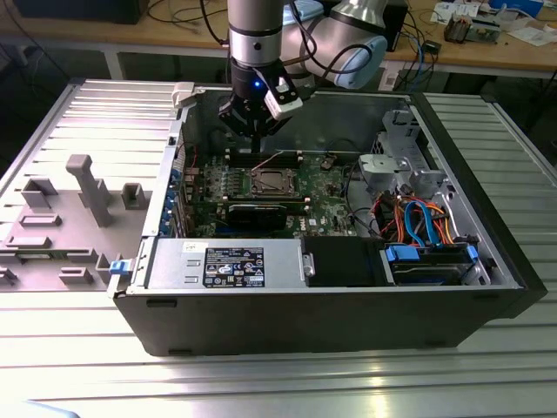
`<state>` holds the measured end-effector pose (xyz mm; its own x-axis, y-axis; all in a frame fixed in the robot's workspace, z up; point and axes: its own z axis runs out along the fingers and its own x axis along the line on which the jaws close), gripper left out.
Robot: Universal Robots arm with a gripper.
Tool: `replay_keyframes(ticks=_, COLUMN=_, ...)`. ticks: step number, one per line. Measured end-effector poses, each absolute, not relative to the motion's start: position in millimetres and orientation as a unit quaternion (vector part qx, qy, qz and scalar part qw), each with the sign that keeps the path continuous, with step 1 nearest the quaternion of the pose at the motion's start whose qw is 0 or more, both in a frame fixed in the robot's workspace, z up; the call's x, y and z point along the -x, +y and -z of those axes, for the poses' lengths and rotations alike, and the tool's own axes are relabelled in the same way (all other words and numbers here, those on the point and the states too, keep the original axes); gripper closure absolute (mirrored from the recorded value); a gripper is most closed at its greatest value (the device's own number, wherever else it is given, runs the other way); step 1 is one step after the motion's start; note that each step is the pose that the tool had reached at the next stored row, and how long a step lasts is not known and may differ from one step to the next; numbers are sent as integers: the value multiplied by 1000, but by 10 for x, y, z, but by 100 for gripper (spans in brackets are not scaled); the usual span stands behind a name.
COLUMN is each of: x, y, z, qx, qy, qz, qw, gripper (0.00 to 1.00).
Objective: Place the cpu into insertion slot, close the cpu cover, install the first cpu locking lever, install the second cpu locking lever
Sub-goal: 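Install the first cpu locking lever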
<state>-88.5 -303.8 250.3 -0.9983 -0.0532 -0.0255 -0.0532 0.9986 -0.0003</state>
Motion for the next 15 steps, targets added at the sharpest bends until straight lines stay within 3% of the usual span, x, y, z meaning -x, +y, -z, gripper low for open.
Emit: replay_keyframes(ticks=15, x=816, y=-3045, z=-2441, qx=26, qy=1000, qz=-11, qw=13, gripper=89)
